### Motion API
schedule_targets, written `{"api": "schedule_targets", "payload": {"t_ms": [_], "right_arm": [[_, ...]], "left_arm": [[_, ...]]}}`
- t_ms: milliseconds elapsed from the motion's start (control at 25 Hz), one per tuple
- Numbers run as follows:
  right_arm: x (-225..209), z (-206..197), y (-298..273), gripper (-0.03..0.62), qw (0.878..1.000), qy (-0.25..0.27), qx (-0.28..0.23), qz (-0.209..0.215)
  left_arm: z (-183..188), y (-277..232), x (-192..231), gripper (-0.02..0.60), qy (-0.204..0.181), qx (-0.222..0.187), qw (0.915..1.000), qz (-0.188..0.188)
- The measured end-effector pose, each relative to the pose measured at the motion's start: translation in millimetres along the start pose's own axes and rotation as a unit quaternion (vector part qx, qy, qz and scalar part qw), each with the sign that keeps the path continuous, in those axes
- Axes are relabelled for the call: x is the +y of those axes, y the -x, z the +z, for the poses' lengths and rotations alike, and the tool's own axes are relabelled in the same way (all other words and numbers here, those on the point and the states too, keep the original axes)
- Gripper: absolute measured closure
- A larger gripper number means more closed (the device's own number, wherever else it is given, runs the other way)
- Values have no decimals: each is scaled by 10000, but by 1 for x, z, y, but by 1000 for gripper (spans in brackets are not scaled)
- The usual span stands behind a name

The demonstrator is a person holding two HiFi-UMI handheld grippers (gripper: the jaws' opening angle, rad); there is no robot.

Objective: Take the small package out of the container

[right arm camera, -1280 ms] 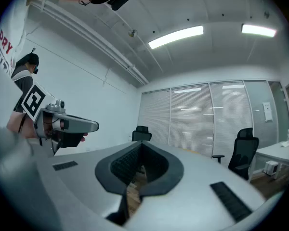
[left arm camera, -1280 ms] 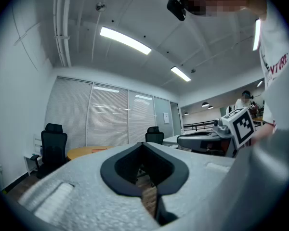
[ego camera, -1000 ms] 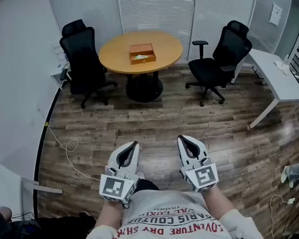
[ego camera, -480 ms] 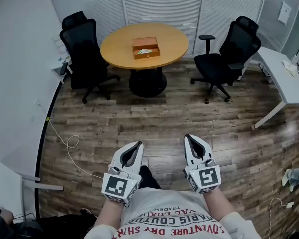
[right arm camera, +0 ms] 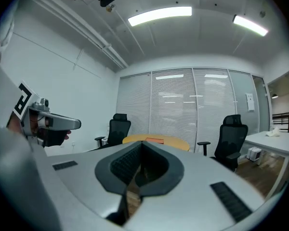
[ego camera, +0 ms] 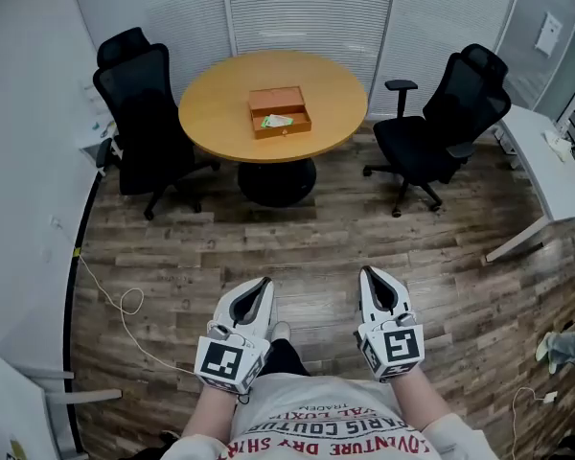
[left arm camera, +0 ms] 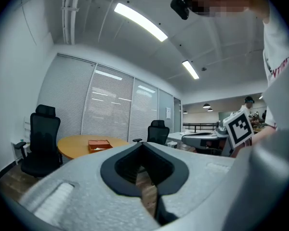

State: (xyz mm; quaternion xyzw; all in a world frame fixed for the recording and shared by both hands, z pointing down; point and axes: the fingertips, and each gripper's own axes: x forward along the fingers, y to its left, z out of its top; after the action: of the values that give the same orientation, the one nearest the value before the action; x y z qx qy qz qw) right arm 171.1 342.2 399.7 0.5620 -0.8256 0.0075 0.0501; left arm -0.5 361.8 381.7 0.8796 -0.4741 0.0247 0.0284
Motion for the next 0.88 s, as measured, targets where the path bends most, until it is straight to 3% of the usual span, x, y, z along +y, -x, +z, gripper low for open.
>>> {"api": "schedule_targets", "payload": {"t_ms": [200,400,640,880], "right_arm": [[5,15,-104,586,9996,30,96,-249],[23,23,-188,586,9996,55,261,-59],[24,12,-257,586,9985,104,500,215],[4,7,-330,586,9971,-51,451,613]], "left_arm": [[14,-54,102,571,39,-50,10000,14],[26,-98,184,571,-138,-58,9998,165],[12,-138,229,572,211,83,9996,193],[-1,-182,267,571,253,270,9976,579]]}}
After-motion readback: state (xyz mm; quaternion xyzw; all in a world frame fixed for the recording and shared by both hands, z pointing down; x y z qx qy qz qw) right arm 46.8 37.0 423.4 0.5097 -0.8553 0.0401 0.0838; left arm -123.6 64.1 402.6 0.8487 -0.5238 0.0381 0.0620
